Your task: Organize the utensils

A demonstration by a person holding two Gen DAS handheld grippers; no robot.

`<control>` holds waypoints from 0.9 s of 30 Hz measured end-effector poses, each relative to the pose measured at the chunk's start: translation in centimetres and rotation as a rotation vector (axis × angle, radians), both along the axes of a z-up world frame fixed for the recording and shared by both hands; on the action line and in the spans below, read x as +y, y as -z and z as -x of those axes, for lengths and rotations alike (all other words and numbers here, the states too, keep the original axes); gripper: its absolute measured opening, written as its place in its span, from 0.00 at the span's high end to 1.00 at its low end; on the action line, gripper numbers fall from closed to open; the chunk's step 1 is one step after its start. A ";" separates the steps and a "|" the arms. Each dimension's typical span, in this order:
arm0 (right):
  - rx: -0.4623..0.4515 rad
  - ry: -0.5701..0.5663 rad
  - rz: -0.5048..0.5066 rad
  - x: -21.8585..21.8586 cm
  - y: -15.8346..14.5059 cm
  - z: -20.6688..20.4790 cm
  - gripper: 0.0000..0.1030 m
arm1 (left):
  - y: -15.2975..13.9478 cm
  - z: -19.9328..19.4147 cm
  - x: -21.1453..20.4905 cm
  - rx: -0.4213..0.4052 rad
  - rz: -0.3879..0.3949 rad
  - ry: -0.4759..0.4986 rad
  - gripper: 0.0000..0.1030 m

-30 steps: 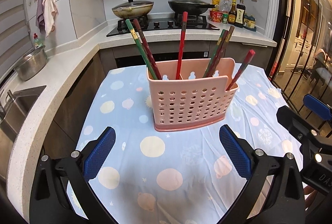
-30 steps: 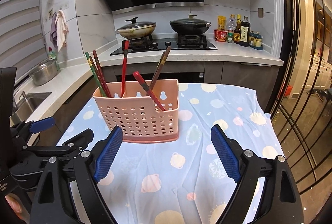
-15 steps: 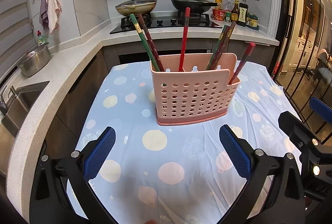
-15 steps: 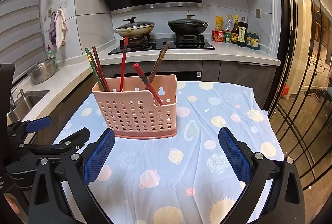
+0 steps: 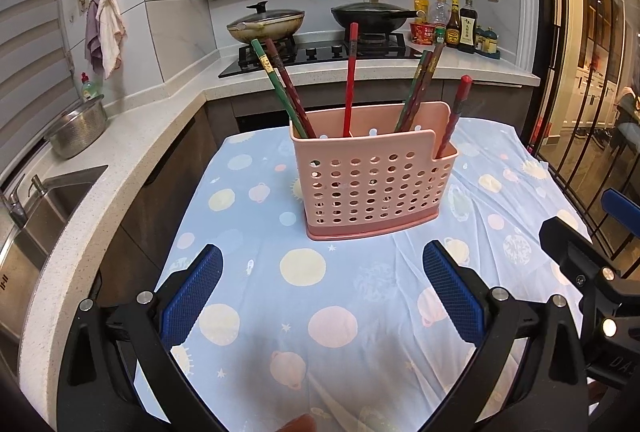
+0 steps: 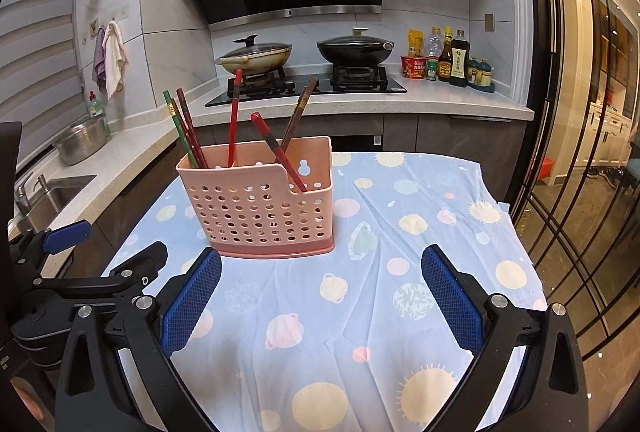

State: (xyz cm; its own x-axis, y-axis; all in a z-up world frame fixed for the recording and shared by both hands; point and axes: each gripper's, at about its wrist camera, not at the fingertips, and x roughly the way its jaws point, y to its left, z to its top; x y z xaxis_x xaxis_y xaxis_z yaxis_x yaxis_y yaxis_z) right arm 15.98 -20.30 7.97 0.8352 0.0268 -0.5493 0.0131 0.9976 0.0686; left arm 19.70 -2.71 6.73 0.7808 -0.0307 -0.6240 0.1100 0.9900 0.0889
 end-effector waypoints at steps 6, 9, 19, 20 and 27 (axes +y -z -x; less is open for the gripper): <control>0.003 0.011 -0.001 -0.5 0.1 0.7 0.06 | 0.1 0.6 -0.3 0.007 -0.002 0.008 0.07; 0.006 0.022 0.001 -0.8 0.3 1.0 0.06 | 0.2 0.9 -0.5 0.001 -0.016 0.014 0.07; 0.016 0.045 -0.001 -1.8 0.7 2.0 0.06 | 0.6 1.7 -0.1 0.001 -0.017 0.010 0.07; 0.017 0.046 0.002 -1.8 0.8 2.1 0.06 | 0.6 1.8 0.0 0.000 -0.016 0.006 0.07; 0.029 0.042 0.001 -1.9 1.1 2.5 0.06 | 0.5 2.1 0.7 -0.003 0.013 -0.003 0.07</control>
